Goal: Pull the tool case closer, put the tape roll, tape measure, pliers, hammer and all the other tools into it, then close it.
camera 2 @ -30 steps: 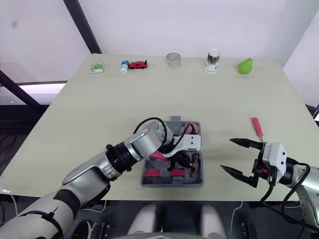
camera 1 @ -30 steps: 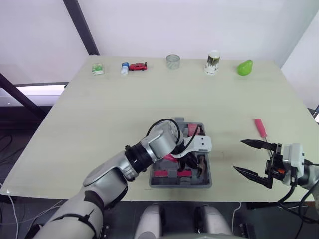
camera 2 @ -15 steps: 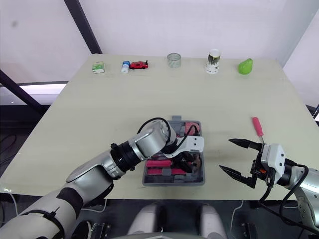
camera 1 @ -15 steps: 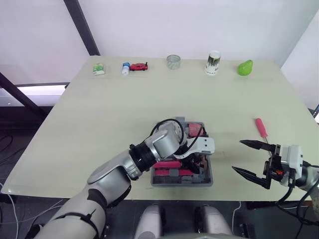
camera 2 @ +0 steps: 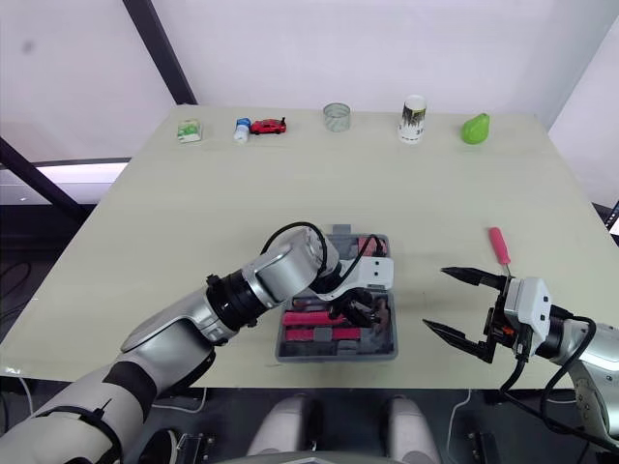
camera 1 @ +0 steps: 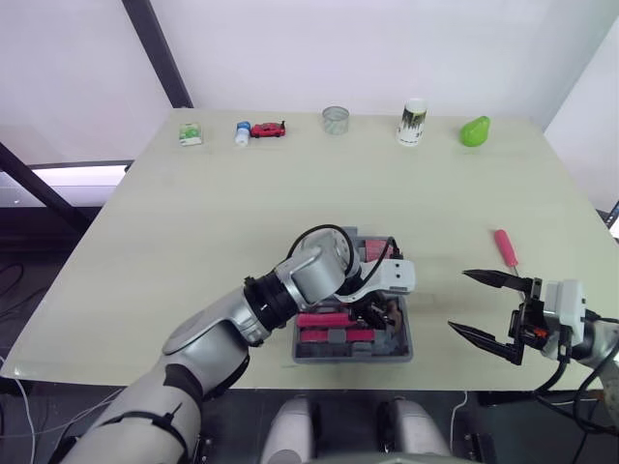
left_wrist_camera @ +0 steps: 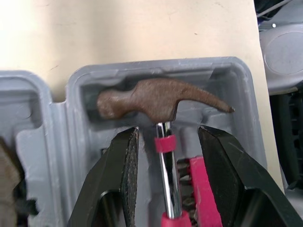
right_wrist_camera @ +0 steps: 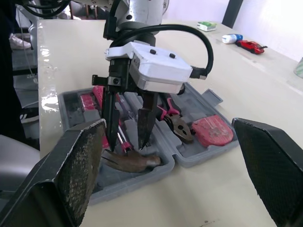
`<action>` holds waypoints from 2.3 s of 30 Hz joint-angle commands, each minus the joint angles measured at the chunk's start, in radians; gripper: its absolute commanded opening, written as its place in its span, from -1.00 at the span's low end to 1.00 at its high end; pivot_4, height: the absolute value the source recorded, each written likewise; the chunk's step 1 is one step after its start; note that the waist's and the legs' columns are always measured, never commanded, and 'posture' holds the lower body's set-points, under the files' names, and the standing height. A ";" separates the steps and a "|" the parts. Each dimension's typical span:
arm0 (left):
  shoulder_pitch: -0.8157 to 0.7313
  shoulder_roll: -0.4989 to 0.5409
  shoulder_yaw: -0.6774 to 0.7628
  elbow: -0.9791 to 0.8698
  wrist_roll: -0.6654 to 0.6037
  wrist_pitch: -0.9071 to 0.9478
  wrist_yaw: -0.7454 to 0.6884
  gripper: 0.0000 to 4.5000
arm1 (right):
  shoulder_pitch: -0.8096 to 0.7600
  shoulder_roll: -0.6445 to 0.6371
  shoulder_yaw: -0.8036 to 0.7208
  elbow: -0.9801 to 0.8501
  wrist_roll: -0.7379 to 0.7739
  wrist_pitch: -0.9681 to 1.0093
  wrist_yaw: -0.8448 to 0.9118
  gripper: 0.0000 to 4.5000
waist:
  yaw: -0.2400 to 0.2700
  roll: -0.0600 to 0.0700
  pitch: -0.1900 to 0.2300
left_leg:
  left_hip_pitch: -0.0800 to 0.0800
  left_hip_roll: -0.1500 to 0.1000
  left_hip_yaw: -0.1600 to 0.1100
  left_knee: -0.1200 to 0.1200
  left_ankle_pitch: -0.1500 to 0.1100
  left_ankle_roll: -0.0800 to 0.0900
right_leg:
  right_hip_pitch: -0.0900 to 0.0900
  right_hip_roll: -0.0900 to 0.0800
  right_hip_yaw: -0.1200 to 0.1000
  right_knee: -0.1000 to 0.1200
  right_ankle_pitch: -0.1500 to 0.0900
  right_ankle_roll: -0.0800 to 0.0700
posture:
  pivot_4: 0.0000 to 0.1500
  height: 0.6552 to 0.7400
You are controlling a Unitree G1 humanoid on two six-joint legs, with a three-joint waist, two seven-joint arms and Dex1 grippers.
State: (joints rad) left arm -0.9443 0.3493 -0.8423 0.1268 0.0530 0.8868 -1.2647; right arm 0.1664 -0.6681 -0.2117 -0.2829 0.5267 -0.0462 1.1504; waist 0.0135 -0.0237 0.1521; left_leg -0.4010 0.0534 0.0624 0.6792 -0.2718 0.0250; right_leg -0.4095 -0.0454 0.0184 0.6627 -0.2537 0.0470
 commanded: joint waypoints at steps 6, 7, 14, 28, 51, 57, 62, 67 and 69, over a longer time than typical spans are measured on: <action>-0.001 0.018 0.008 -0.009 0.035 -0.076 0.040 -0.06 | -0.026 -0.001 -0.002 0.000 0.008 -0.016 0.003 1.00 | 0.000 0.000 0.000 | 0.000 0.000 0.000 0.000 0.000 0.000 | 0.000 0.000 0.000 0.000 0.000 0.000 | 1.00 1.00; 0.002 0.018 0.008 -0.004 0.039 -0.085 0.045 -0.06 | -0.027 0.000 -0.001 0.002 0.008 -0.016 0.003 1.00 | 0.000 0.000 0.000 | 0.000 0.000 0.000 0.000 0.000 0.000 | 0.000 0.000 0.000 0.000 0.000 0.000 | 1.00 1.00; 0.031 0.028 0.038 0.011 0.035 -0.146 0.060 -0.06 | -0.029 0.004 0.004 0.003 0.005 -0.022 -0.001 1.00 | 0.000 0.000 0.000 | 0.000 0.000 0.000 0.000 0.000 0.000 | 0.000 0.000 0.000 0.000 0.000 0.000 | 1.00 1.00; 0.072 0.050 0.160 0.033 0.019 -0.228 0.094 -0.06 | -0.027 0.010 0.004 0.002 0.001 -0.023 0.000 1.00 | 0.000 0.000 0.000 | 0.000 0.000 0.001 0.001 0.000 0.000 | 0.000 0.000 0.000 0.001 0.000 0.000 | 1.00 1.00; 0.216 0.064 0.428 -0.032 -0.159 -0.425 0.081 -0.06 | -0.022 0.011 0.006 -0.004 0.002 -0.022 -0.001 1.00 | 0.000 0.001 0.000 | -0.001 0.000 0.001 0.002 0.000 0.000 | 0.000 0.000 -0.001 0.001 0.000 0.000 | 1.00 1.00; 0.325 0.076 0.498 -0.006 -0.213 -0.575 0.063 -0.06 | -0.023 0.014 0.010 -0.005 0.003 -0.019 -0.006 1.00 | 0.000 0.001 0.000 | 0.000 0.000 0.001 0.002 0.000 0.000 | 0.000 0.000 -0.001 0.001 0.000 0.000 | 1.00 1.00; 0.378 0.084 0.553 0.021 -0.283 -0.626 0.007 -0.06 | -0.020 0.014 0.011 -0.006 0.003 -0.018 -0.007 1.00 | 0.001 0.001 0.000 | -0.001 0.000 0.001 0.003 0.000 0.000 | 0.000 0.000 -0.001 0.001 0.000 0.000 | 1.00 1.00; 0.399 0.090 0.590 0.065 -0.332 -0.687 -0.059 -0.99 | -0.025 0.014 0.014 -0.005 0.004 -0.015 -0.007 1.00 | 0.000 0.001 0.000 | 0.000 0.000 0.001 0.003 0.000 0.000 | 0.000 0.000 -0.001 0.001 0.000 0.000 | 1.00 1.00; 0.407 0.096 0.584 0.085 -0.328 -0.715 -0.084 -0.99 | -0.025 0.014 0.014 -0.005 0.005 -0.016 -0.006 1.00 | 0.000 0.001 0.000 | 0.000 0.000 0.001 0.003 0.000 0.000 | 0.000 0.000 -0.001 0.001 0.000 0.000 | 1.00 1.00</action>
State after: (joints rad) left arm -0.5436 0.4418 -0.2710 0.2086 -0.2605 0.2057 -1.3218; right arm 0.1458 -0.6568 -0.1918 -0.2629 0.5174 -0.0497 1.1473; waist 0.0140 -0.0228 0.1517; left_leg -0.4014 0.0539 0.0635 0.6819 -0.2718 0.0250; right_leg -0.4092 -0.0451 0.0177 0.6637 -0.2534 0.0470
